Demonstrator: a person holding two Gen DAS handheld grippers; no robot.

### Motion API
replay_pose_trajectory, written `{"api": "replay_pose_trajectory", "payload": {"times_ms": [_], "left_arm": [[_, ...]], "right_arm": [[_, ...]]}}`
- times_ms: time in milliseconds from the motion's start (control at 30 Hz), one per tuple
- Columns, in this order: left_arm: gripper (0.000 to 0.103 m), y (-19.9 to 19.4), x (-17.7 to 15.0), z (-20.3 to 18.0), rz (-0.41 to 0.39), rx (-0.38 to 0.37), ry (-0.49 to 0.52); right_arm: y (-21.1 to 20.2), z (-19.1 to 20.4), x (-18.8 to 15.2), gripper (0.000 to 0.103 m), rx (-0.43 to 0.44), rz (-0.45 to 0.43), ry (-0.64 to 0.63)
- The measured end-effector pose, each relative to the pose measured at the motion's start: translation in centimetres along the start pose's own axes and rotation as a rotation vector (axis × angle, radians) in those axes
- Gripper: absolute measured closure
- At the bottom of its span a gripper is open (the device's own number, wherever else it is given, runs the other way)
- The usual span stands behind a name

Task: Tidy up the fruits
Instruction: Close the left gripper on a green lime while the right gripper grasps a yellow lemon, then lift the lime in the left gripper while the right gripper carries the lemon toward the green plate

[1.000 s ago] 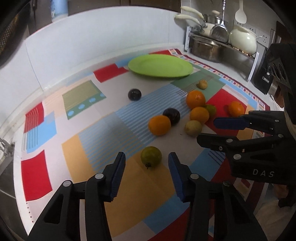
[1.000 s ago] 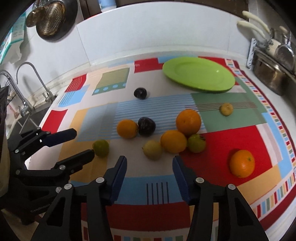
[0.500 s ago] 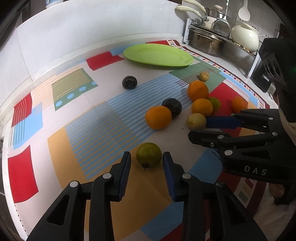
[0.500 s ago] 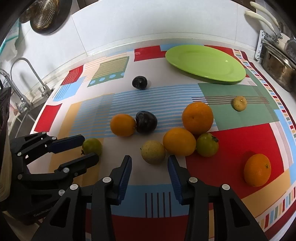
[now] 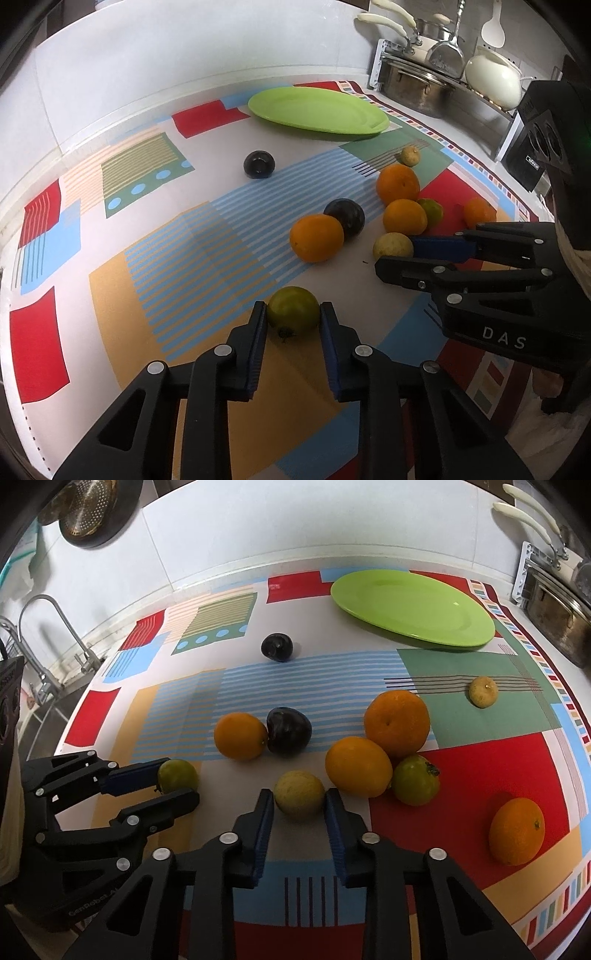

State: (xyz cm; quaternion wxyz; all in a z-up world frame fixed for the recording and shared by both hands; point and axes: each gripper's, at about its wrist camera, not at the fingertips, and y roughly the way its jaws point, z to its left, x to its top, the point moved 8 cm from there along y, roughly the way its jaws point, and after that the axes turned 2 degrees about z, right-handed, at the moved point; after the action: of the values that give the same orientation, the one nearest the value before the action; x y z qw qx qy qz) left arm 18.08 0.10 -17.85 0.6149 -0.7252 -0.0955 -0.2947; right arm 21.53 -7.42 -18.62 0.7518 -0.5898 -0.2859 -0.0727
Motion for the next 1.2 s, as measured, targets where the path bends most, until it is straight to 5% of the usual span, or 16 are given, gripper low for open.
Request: {"api": "replay_pose_trajectory", "payload": {"times_ms": [633, 1200], "left_arm": [[0.075, -4.4, 1.5, -1.6, -0.115, 0.04, 0.012], [0.075, -6.2, 8.3, -3.7, -0.223, 0.03, 0.031]], "right_arm": [[-5.2, 0.9, -0.2, 0.074, -0.022, -0.128, -0.049], [-9.4, -2.1, 3.1, 0.074, -0.013, -0.243, -0.004]]}}
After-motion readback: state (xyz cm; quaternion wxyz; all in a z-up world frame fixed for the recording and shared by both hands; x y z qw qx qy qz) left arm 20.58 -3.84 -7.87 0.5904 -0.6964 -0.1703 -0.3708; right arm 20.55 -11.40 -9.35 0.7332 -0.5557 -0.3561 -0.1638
